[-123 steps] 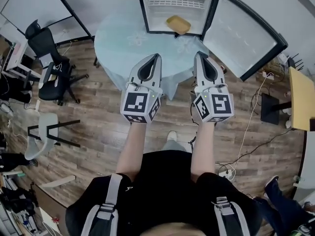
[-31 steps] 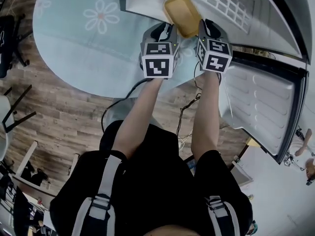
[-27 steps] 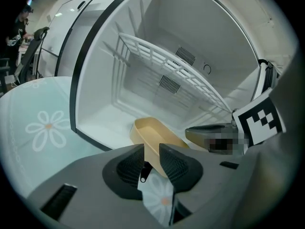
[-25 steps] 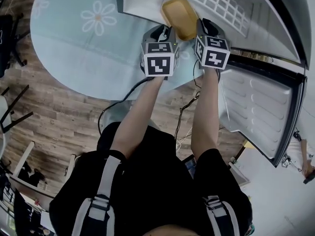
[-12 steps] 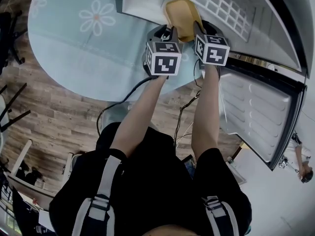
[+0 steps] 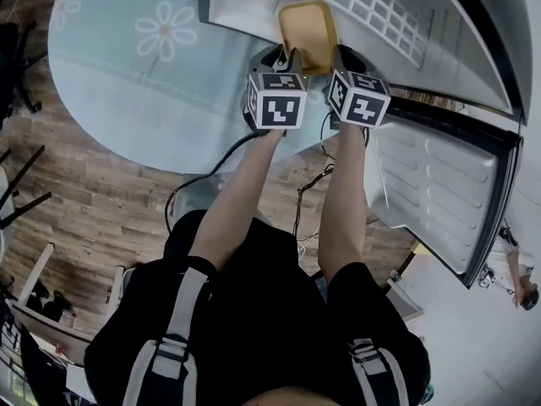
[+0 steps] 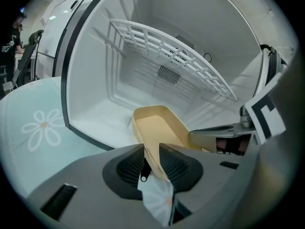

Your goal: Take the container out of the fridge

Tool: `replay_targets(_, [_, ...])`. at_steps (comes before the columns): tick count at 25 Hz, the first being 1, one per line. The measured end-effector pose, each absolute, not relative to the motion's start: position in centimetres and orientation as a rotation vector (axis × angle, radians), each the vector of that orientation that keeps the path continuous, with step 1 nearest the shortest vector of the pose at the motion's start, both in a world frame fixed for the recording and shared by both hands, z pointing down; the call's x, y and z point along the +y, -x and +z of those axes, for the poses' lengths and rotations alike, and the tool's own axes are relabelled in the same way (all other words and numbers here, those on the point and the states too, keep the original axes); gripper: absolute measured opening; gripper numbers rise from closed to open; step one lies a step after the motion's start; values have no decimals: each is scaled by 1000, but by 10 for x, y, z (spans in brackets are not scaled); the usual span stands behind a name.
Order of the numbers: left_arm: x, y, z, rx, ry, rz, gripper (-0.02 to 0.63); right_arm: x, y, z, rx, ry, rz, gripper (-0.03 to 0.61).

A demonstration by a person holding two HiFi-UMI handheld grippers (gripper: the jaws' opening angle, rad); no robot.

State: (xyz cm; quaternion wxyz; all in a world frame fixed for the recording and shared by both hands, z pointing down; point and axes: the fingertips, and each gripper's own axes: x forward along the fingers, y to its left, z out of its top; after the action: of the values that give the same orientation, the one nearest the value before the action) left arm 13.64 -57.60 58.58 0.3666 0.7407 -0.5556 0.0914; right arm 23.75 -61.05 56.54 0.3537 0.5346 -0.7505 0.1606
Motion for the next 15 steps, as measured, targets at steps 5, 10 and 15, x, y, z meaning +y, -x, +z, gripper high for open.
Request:
replay_targets(5, [-566, -131, 597, -1421, -1882, 243, 87, -591, -230, 548, -1977, -1452, 365, 23])
replay_targets(10, [-552, -129, 596, -1401, -1880, 211, 86, -567, -222, 529, -2015, -1501, 305, 21])
replay_targets(15, [-527, -126, 569, -1423, -1922, 169, 66, -530, -221, 502, -2077, -1565, 271, 21])
